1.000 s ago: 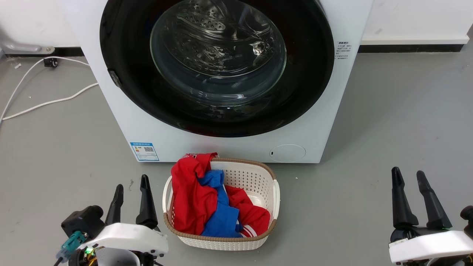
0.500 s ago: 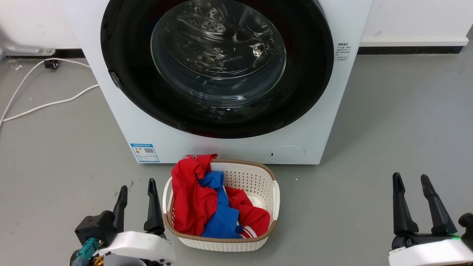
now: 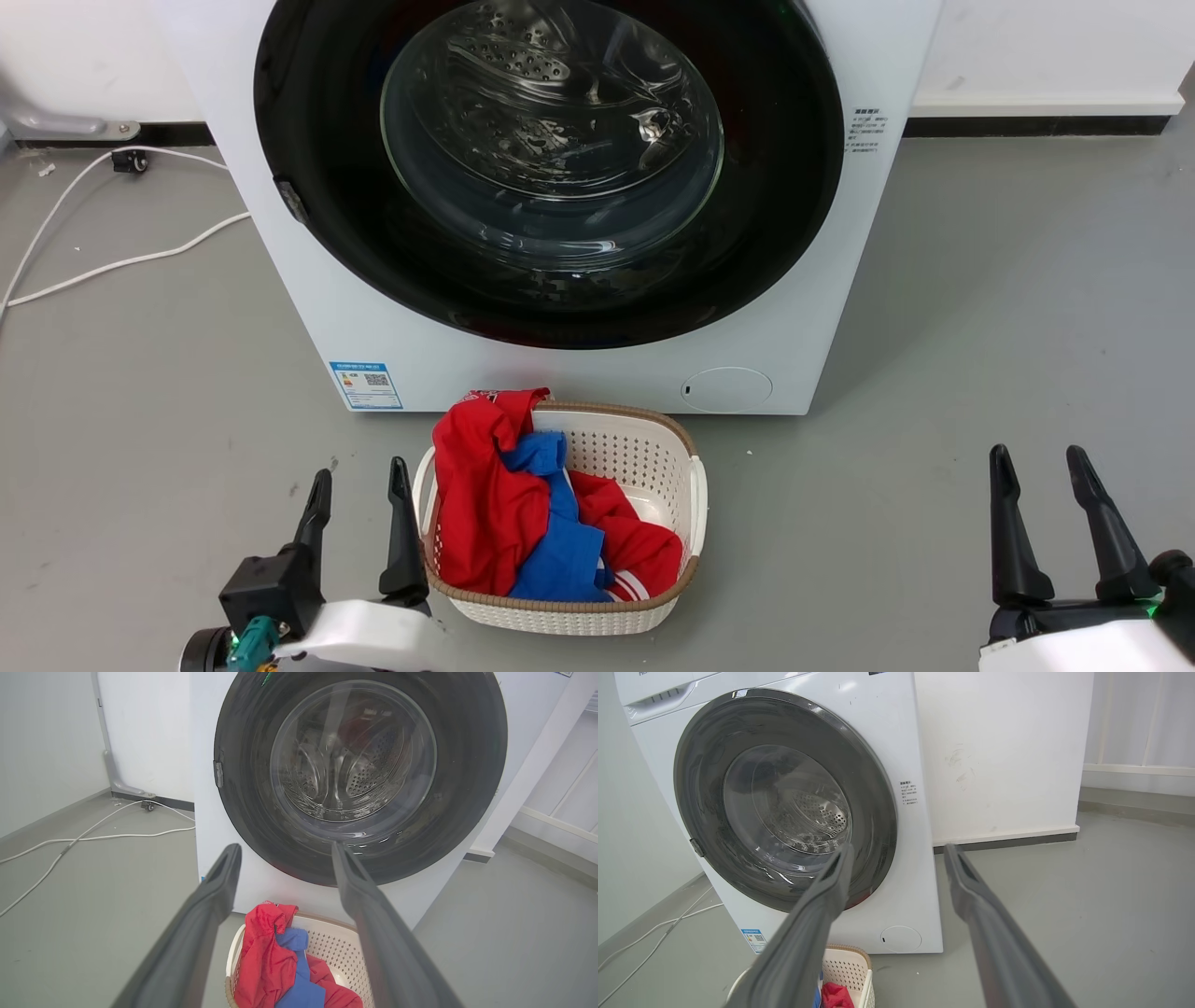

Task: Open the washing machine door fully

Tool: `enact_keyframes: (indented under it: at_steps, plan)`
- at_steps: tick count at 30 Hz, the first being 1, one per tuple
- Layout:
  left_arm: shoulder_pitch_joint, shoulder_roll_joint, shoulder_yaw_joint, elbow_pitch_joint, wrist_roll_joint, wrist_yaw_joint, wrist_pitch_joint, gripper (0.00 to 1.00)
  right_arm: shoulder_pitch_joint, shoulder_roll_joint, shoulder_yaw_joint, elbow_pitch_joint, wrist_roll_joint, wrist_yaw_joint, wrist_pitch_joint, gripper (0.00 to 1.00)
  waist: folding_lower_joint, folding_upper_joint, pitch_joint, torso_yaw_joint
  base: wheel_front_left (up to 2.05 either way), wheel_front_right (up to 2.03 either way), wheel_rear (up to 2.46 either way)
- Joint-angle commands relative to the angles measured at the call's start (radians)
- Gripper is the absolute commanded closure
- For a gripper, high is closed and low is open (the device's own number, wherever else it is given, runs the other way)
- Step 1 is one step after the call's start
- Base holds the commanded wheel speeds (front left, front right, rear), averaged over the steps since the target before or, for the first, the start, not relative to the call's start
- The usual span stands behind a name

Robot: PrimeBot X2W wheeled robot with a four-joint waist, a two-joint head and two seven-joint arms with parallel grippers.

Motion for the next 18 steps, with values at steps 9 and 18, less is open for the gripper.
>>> enact_keyframes:
  at_steps: [9, 18]
  plan:
    - [0.018, -0.016, 0.015, 0.006, 0.077, -0.017, -0.028, 0.00, 0.021, -0.001, 0.002, -0.016, -0.052, 0.002, -0.024, 0.00, 0.0000, -0.0001, 0.001, 0.002, 0.00, 0.00, 0.00]
    - [0.030, -0.028, 0.023, 0.018, 0.144, -0.027, -0.044, 0.00, 0.035, 0.000, 0.007, -0.015, -0.100, 0.002, -0.041, 0.00, 0.0000, -0.0001, 0.003, 0.002, 0.00, 0.00, 0.00]
